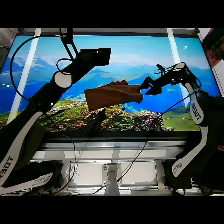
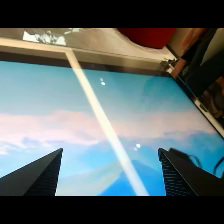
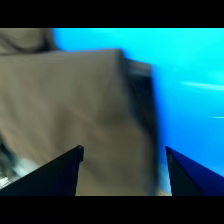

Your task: Fold the clothes and pants, and hang the long-sleeved shirts on hangers.

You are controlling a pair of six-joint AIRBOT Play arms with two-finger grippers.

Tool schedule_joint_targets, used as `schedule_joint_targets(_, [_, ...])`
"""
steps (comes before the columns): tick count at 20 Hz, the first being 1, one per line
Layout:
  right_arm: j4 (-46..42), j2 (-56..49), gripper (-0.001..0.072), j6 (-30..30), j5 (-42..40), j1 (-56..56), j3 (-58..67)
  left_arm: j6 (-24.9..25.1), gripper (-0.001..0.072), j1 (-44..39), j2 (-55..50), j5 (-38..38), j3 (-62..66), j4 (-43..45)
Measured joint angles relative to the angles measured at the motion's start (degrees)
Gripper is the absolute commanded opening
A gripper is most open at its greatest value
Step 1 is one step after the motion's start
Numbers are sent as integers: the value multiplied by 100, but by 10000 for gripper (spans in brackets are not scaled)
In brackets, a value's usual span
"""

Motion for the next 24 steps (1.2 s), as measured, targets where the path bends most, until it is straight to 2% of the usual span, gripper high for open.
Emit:
schedule_joint_targets(1, [225,-107,712,-55,-7,122,0,0,702,2,0,-2,0,0])
schedule_joint_targets(6, [881,-426,692,-197,-68,966,4,0,702,11,0,-2,0,2])
schedule_joint_targets(7, [946,-455,584,-208,-131,1158,7,0,702,11,0,-2,0,0])
schedule_joint_targets(8, [960,-472,301,-216,-203,1331,11,0,702,11,0,-9,0,0])
schedule_joint_targets(9, [933,-494,60,-221,-363,1506,4,0,703,11,0,-9,0,0])
schedule_joint_targets(10, [949,-501,18,-223,-444,1659,4,0,703,11,0,-24,0,0])
schedule_joint_targets(15, [1045,-424,17,-236,-863,2037,9,4,702,17,98,-153,0,181])
schedule_joint_targets(20, [717,203,16,-175,-1432,1781,9,39,699,133,708,-330,0,1335])
schedule_joint_targets(24, [-13,953,16,227,-1714,1200,9,39,692,577,1521,-1130,0,1755])
